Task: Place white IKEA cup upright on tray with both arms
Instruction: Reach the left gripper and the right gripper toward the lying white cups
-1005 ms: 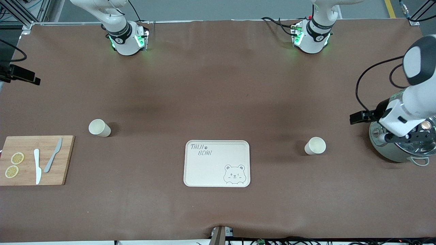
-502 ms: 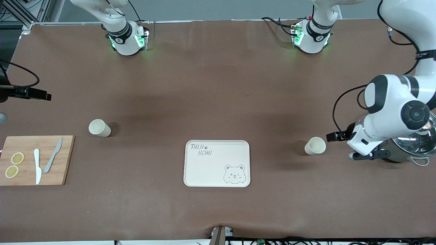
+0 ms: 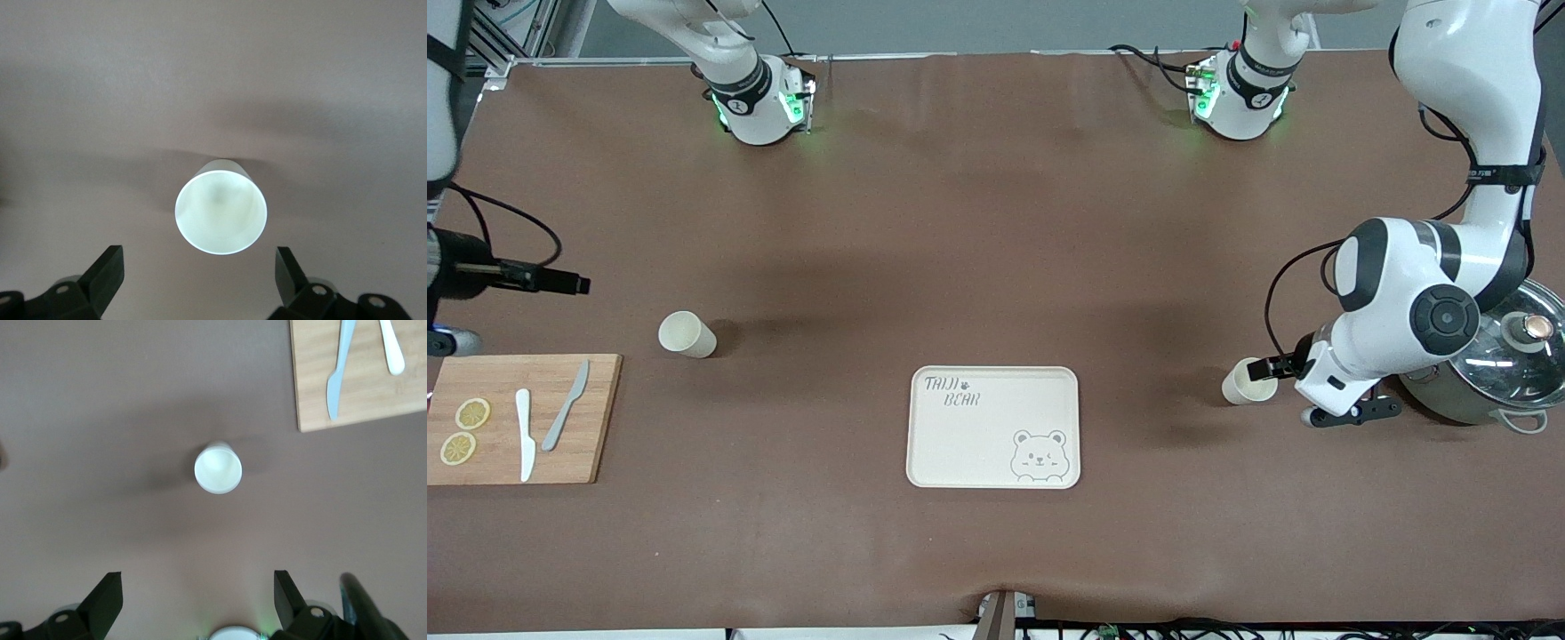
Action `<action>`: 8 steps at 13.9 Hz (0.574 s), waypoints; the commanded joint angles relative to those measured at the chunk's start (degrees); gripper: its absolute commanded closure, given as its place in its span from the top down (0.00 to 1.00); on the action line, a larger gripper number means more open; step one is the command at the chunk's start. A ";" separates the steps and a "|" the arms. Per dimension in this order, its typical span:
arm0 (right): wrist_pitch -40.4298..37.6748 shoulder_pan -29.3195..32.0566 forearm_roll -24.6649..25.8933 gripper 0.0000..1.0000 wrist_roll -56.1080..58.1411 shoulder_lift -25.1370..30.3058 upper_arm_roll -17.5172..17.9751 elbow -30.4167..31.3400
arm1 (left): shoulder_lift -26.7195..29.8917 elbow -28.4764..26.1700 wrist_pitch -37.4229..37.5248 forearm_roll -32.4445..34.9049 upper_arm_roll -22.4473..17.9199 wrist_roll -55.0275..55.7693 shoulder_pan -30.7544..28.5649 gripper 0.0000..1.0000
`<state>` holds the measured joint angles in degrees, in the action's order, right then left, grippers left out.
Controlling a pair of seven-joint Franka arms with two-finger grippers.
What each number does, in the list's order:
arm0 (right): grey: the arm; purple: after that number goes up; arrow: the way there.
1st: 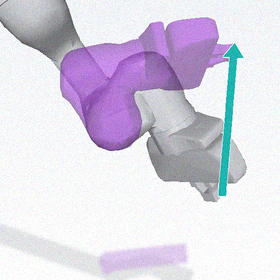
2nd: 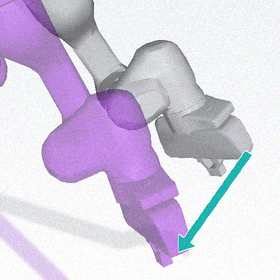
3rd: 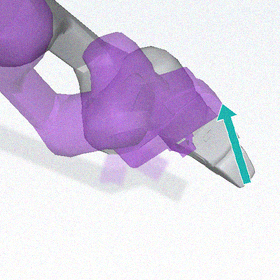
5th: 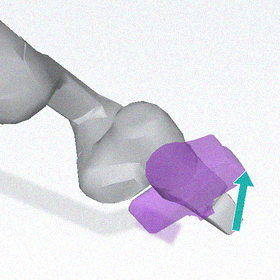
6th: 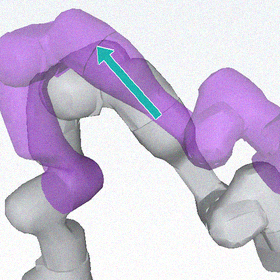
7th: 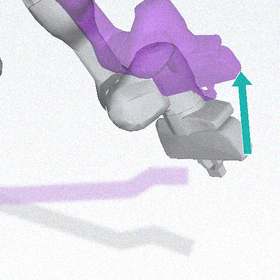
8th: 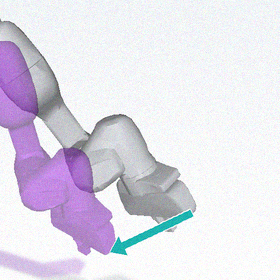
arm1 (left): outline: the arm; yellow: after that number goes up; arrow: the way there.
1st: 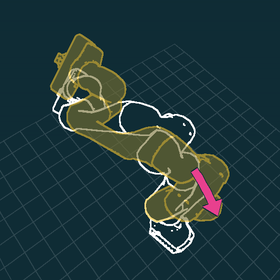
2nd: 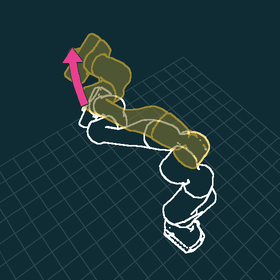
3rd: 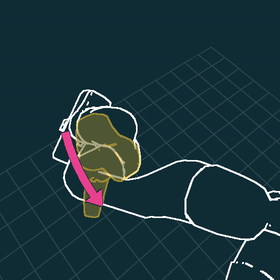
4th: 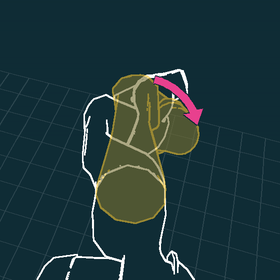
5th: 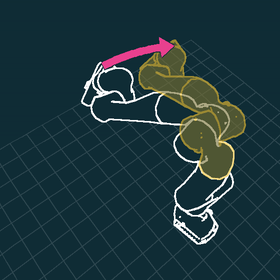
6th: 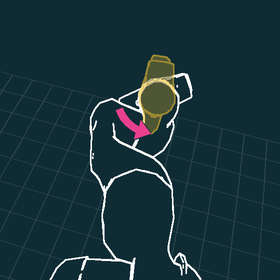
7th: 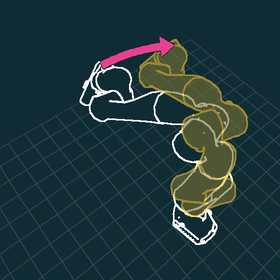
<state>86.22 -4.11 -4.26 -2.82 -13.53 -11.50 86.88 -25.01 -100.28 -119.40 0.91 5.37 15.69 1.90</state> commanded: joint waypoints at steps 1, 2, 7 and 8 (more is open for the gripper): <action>9.82 3.73 0.92 1.00 0.87 5.71 1.19 13.65 | 0.84 -4.56 -4.15 -0.56 -0.01 -0.31 -0.67 1.00; 12.45 6.20 0.92 1.00 1.84 5.71 3.13 15.49 | 0.84 -6.32 -6.43 -0.56 -0.01 -0.58 -0.85 1.00; 28.36 6.57 0.92 1.00 2.21 5.71 3.94 26.92 | -1.35 -6.69 -8.65 -0.56 -0.01 -0.84 -2.25 0.68; 31.96 6.40 0.92 1.00 2.29 5.71 4.03 29.46 | -1.53 -6.69 -8.65 -0.56 -0.01 -0.84 -2.69 0.57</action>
<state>112.98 2.01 -4.10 -0.46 -10.43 -8.66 110.52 -26.78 -106.62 -127.36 0.91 5.15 15.60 -0.08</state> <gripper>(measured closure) 0.000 0.115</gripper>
